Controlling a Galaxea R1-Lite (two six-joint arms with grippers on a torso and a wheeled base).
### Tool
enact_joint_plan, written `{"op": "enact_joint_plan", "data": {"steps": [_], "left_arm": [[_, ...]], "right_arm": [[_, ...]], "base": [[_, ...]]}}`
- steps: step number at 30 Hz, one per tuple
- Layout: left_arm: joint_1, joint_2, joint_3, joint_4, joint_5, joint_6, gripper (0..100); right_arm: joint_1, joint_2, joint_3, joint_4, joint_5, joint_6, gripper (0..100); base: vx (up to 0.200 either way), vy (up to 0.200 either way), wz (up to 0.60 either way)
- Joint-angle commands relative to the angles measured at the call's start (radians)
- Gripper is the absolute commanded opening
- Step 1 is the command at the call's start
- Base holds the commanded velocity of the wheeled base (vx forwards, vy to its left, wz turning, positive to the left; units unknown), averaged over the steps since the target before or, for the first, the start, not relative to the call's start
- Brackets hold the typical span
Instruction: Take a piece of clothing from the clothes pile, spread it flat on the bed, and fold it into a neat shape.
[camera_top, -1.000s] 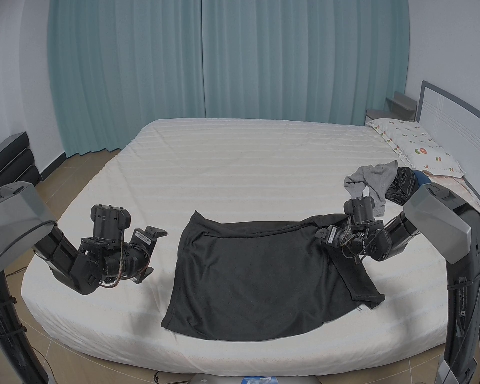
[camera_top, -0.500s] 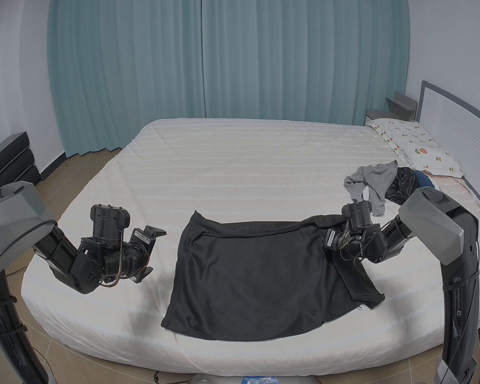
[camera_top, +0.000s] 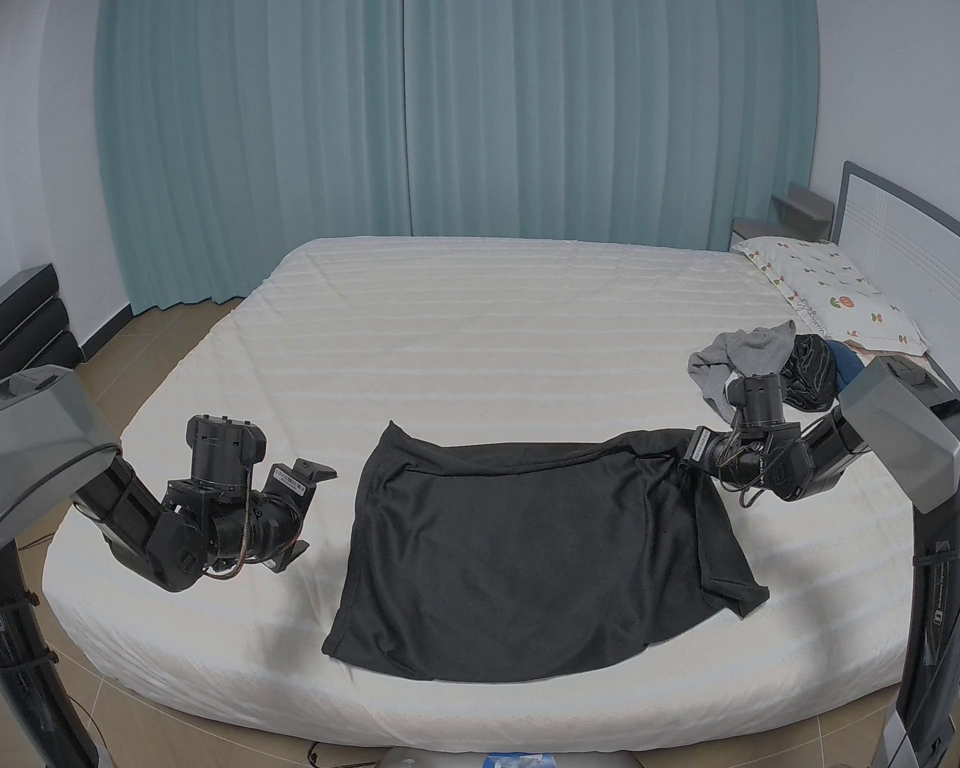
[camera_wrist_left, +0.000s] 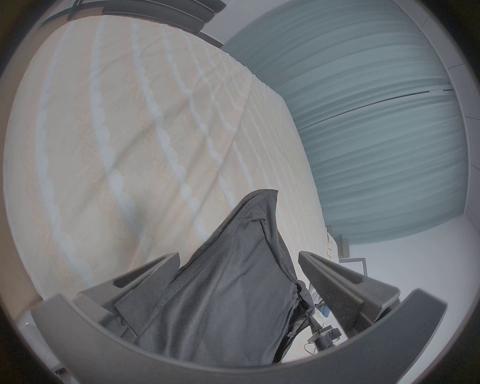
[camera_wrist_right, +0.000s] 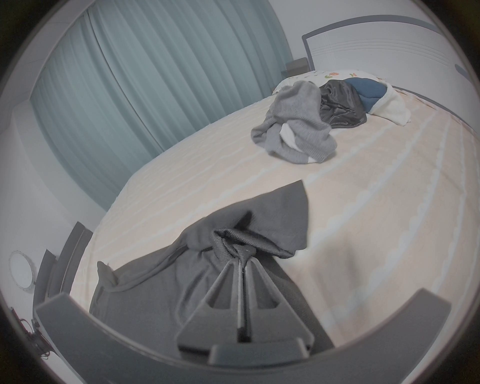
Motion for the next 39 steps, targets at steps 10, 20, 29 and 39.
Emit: {"op": "enact_joint_plan", "data": {"steps": [10,20,29,39], "left_arm": [[-0.002,0.023,0.002,0.001,0.0,0.002,100],[-0.002,0.021,0.012,0.001,0.0,-0.001,100],[-0.004,0.01,0.027,-0.001,0.0,0.008,100],[-0.03,0.009,0.065,-0.01,-0.001,0.011,100]], "right_arm": [[-0.159,-0.017,-0.018,-0.052,0.103,-0.014,0],[-0.229,0.035,-0.033,-0.056,0.137,-0.025,100],[-0.257,-0.004,-0.009,-0.058,0.192,-0.008,100],[-0.233,-0.245,0.32,-0.063,0.28,0.0,100]], "base": [[0.0,0.0,0.0],[0.0,0.0,0.0],[0.0,0.0,0.0],[-0.02,0.0,0.0]]}}
